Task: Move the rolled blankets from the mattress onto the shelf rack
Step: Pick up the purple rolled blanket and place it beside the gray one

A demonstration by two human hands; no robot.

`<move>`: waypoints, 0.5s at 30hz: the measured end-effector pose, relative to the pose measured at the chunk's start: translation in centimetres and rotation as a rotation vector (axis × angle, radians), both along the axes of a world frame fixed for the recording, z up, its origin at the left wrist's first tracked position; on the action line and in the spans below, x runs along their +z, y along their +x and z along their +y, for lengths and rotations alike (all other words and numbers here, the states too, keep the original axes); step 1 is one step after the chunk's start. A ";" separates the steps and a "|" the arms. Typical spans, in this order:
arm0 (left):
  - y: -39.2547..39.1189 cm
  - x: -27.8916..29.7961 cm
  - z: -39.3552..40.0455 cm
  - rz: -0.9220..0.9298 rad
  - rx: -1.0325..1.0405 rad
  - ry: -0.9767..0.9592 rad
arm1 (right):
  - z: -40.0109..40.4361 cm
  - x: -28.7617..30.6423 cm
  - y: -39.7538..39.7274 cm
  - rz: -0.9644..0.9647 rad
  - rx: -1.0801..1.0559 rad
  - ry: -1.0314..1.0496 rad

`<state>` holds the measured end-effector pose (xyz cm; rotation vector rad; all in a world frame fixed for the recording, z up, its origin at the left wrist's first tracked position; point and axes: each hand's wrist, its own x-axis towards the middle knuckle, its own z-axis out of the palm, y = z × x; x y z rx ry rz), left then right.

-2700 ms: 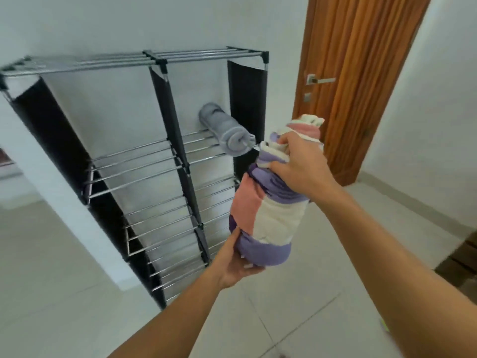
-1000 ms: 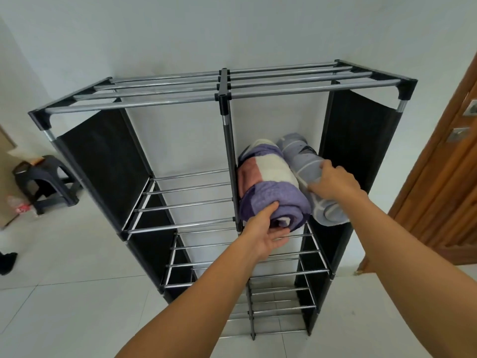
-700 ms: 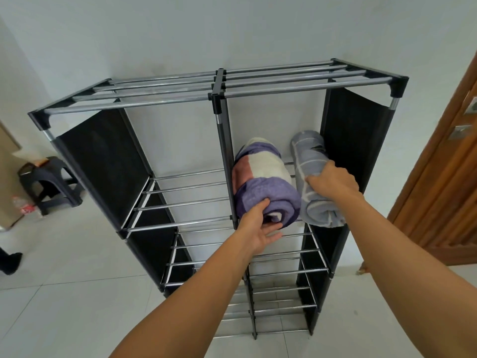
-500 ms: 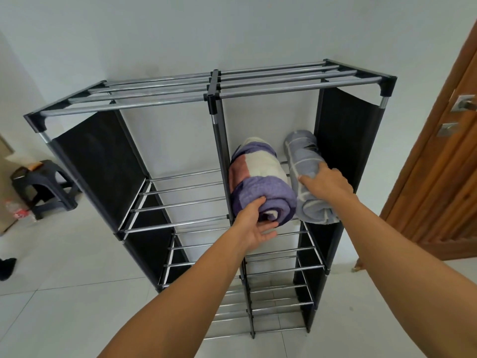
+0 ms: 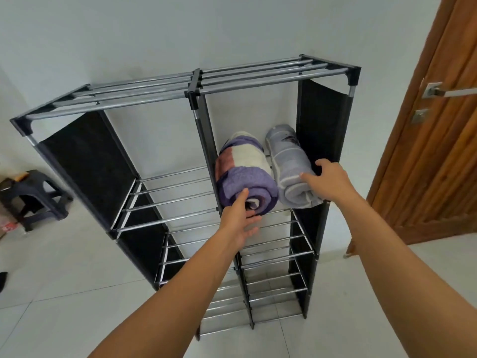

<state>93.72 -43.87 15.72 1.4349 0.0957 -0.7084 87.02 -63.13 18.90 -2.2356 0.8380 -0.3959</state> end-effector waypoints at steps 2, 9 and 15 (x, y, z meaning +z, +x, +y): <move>-1.9 -0.1 -0.5 0.062 -0.118 0.024 | -0.3 0.1 -3.2 -0.010 -0.031 0.036; -9.1 -0.1 -7.2 -0.031 -0.786 0.089 | 2.3 -5.0 -19.0 0.085 -0.399 0.167; -23.6 -3.5 -8.8 -0.065 -1.376 0.137 | 16.2 -11.2 -37.8 0.043 -0.978 0.446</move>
